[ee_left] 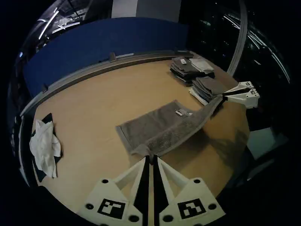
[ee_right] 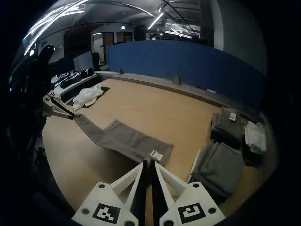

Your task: Fold towel

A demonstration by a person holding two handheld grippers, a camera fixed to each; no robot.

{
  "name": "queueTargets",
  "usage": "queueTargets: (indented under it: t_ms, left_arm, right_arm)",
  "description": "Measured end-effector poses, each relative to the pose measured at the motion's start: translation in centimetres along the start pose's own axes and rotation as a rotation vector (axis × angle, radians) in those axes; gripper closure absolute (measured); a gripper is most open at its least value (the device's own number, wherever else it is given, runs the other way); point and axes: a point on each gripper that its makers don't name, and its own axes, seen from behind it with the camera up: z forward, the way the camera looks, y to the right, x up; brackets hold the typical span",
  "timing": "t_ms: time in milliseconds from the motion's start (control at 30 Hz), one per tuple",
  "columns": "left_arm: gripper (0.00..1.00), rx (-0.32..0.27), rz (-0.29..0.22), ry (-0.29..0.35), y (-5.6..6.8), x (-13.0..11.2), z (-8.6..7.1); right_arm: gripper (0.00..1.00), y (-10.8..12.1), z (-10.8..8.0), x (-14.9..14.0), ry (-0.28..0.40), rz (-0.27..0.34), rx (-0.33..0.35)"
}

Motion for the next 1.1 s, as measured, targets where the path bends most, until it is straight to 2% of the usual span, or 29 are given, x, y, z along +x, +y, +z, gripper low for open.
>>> queueTargets:
  t_ms: [367, 767, 1100]
  left_arm:
    - [0.94, -0.006, -0.033, -0.029, -0.4, -0.6, 2.0]
    - [0.94, -0.007, -0.060, -0.062, -1.8, -0.9, 4.5]
    - [0.94, -0.011, -0.114, -0.086, -2.7, -1.0, 6.7]
  right_arm:
    - [0.94, 0.5, 2.1, -1.1, -0.037, 0.018, 0.004]
    - [0.94, 1.8, 5.1, -2.3, -0.074, 0.038, 0.000]
    - [0.94, 3.0, 7.7, -2.0, -0.099, 0.043, -0.004]
